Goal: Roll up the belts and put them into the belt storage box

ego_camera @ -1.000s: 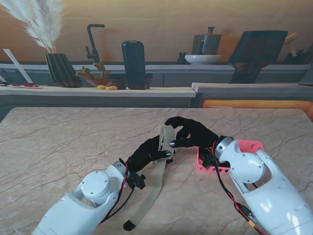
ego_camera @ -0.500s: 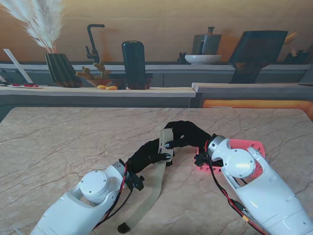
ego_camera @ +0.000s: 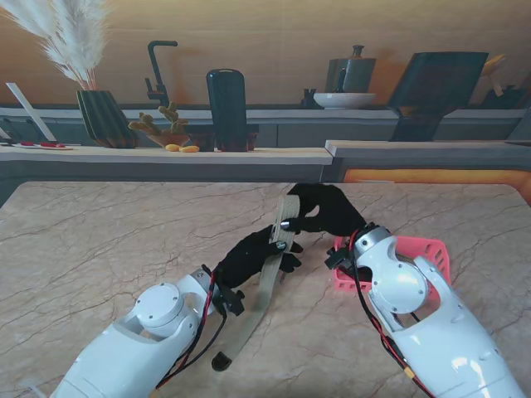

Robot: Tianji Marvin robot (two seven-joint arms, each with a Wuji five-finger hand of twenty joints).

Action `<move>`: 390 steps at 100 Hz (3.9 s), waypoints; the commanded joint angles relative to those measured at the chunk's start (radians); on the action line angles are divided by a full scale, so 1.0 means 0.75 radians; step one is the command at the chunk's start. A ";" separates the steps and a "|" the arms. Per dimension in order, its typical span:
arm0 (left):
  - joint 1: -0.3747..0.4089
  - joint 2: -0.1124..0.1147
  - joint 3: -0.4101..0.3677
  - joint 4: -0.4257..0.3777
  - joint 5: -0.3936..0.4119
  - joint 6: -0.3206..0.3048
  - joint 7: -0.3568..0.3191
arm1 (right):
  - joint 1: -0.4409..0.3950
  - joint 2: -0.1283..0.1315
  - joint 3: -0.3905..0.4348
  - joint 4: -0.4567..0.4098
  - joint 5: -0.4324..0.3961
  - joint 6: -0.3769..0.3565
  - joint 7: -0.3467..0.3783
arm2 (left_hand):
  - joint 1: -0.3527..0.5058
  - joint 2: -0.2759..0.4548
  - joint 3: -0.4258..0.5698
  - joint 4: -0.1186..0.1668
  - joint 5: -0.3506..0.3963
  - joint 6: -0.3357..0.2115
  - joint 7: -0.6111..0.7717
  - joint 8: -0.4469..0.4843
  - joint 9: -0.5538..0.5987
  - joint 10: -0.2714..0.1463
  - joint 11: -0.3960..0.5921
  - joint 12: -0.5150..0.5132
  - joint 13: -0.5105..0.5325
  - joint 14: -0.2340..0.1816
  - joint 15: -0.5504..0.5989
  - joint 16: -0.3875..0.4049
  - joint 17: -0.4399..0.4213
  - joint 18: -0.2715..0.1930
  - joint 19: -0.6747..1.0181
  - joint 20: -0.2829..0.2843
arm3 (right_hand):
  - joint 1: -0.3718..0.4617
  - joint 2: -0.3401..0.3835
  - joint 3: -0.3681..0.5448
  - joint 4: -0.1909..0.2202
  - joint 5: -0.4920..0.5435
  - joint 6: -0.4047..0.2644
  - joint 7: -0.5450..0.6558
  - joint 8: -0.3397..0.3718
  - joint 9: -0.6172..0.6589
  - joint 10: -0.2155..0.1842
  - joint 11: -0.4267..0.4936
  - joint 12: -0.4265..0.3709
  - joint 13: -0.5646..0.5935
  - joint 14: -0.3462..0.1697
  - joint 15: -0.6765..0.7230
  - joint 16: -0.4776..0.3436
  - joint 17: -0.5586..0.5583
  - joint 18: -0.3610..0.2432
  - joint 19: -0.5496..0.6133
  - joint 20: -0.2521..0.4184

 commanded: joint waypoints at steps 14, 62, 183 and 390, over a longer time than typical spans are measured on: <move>0.000 -0.004 0.009 0.027 0.018 0.017 -0.017 | 0.031 -0.016 0.027 -0.051 -0.165 -0.050 -0.102 | -0.031 -0.053 0.000 0.027 0.021 0.016 -0.008 -0.012 0.028 -0.001 -0.005 -0.031 0.005 -0.046 -0.012 -0.040 0.003 -0.001 -0.015 -0.014 | 0.150 0.145 0.290 0.043 0.093 -0.321 0.240 0.025 0.047 -0.055 0.039 0.015 0.015 -0.070 0.043 0.017 0.013 -0.018 0.064 0.011; -0.003 -0.024 0.010 0.014 0.050 0.133 0.086 | 0.133 -0.022 -0.012 0.079 -0.520 -0.149 -0.349 | 0.471 0.258 -0.377 -0.004 0.138 0.013 0.080 0.064 0.131 0.037 0.038 -0.033 0.064 0.003 0.087 -0.024 0.018 0.004 0.072 -0.006 | 0.152 0.191 0.267 0.041 0.034 -0.322 0.283 0.002 -0.007 -0.057 0.116 -0.032 0.001 -0.080 0.108 -0.002 0.002 -0.022 0.132 -0.061; 0.109 -0.051 -0.036 -0.100 -0.052 0.023 0.274 | 0.138 -0.010 -0.264 0.357 -0.628 -0.329 -0.413 | -0.403 0.029 -0.318 -0.032 -0.017 0.110 -0.141 -0.106 -0.077 0.079 -0.063 -0.177 -0.045 0.013 0.039 -0.045 0.001 0.097 0.073 -0.022 | 0.111 0.173 0.272 0.058 -0.005 -0.265 0.277 -0.028 -0.065 -0.017 0.152 -0.067 -0.029 -0.041 0.112 -0.035 -0.027 0.007 0.178 -0.118; 0.025 -0.020 0.069 -0.024 0.447 -0.128 0.384 | 0.053 0.034 -0.102 0.097 -0.517 -0.141 -0.085 | 0.593 0.066 0.303 0.036 -0.077 -0.024 0.519 0.278 0.159 -0.140 0.333 0.411 0.225 -0.056 0.346 0.400 0.132 0.000 0.291 -0.016 | -0.072 0.281 -0.119 0.308 -0.257 0.194 -0.297 0.352 -0.615 0.247 0.262 0.058 0.000 -0.013 0.273 0.088 0.184 -0.047 0.203 -0.099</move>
